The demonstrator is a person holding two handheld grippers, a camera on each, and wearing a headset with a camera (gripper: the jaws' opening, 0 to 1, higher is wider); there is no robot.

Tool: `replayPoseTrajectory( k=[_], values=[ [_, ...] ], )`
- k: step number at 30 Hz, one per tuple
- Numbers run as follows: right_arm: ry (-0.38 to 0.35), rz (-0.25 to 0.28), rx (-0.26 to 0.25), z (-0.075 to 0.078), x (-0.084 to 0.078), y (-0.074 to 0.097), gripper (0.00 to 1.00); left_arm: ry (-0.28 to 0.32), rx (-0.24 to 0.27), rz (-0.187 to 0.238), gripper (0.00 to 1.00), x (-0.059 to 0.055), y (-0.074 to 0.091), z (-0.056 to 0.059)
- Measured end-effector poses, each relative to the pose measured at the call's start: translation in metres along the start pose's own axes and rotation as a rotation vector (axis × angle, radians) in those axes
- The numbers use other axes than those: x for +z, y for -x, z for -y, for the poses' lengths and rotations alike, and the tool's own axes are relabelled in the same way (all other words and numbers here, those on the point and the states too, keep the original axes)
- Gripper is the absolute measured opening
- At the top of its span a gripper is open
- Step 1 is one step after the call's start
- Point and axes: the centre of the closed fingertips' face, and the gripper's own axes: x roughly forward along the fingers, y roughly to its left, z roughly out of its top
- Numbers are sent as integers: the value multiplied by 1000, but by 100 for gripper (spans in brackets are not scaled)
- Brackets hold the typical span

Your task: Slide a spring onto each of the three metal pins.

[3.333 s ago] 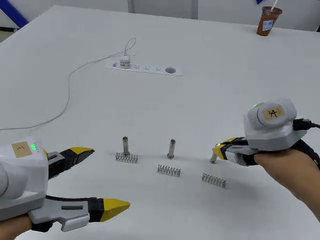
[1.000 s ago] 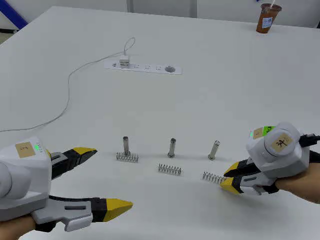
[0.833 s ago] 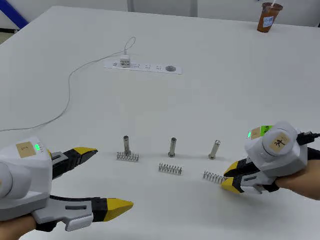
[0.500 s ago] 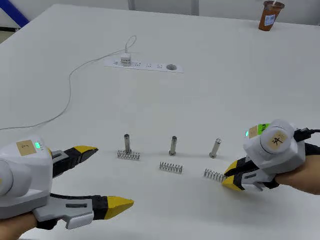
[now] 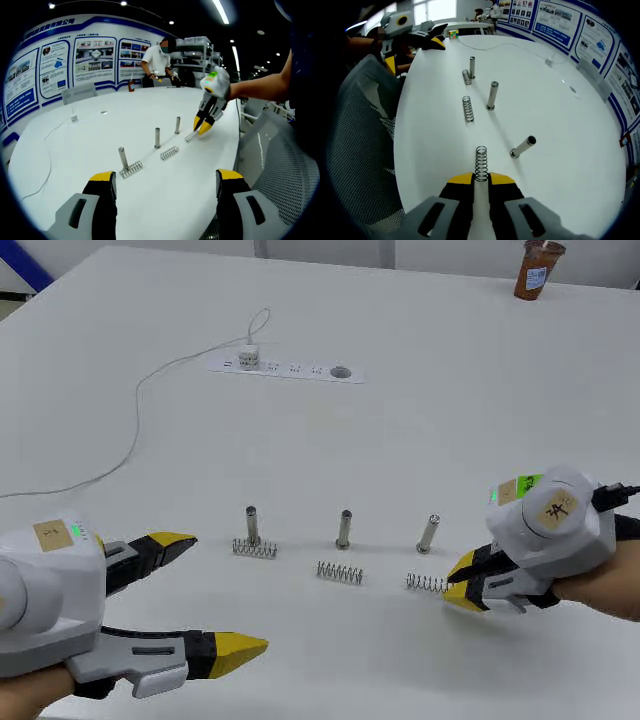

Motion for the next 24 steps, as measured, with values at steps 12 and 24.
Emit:
replayPoseTrajectory(
  k=[12, 24],
  values=[
    [0, -7, -4, 3, 10, 8, 12, 5, 0, 3, 83, -1, 1, 0],
    [-14, -23, 7, 1, 13, 11, 12, 5, -2, 5, 83, -2, 1, 0]
  ],
)
